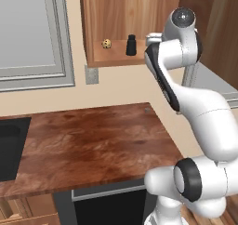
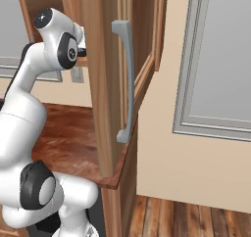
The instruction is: Pick the shaker and shaker from the counter and place them in the cabinet.
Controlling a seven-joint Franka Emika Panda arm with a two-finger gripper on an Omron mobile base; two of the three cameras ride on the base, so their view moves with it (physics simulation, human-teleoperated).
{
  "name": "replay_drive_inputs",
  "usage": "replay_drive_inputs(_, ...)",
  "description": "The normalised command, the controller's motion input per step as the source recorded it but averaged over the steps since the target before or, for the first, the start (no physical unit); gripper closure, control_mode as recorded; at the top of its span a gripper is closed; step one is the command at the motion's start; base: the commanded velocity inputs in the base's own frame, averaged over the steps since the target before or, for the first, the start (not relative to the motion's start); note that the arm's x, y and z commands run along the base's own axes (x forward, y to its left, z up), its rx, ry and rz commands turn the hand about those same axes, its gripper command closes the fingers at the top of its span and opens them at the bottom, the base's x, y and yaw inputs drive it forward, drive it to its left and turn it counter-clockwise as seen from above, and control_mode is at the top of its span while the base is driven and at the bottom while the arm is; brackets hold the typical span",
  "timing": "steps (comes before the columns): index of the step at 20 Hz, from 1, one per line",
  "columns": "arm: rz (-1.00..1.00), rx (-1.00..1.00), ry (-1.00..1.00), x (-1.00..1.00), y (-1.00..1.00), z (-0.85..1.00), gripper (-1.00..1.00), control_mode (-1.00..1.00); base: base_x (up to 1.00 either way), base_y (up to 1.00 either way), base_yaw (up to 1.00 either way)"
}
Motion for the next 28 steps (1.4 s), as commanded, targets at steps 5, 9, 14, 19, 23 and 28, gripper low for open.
replay_drive_inputs(5,0.00,-0.01,0.00,0.24,-0.03,-0.16,1.00,-1.00,0.00,0.00,0.00)
replay_drive_inputs(9,0.00,-0.02,0.00,0.23,-0.04,-0.12,1.00,-1.00,0.00,0.00,0.00)
replay_drive_inputs(14,0.00,-0.01,0.00,0.26,-0.05,-0.10,1.00,-1.00,0.00,0.00,0.00)
replay_drive_inputs(19,0.00,0.00,0.00,0.30,-0.06,-0.12,1.00,-1.00,0.00,0.00,0.00)
replay_drive_inputs(23,0.00,0.00,0.00,0.34,-0.07,-0.14,1.00,-1.00,0.00,0.00,0.00)
replay_drive_inputs(28,0.00,0.00,0.00,0.44,-0.07,-0.17,1.00,-1.00,0.00,0.00,0.00)
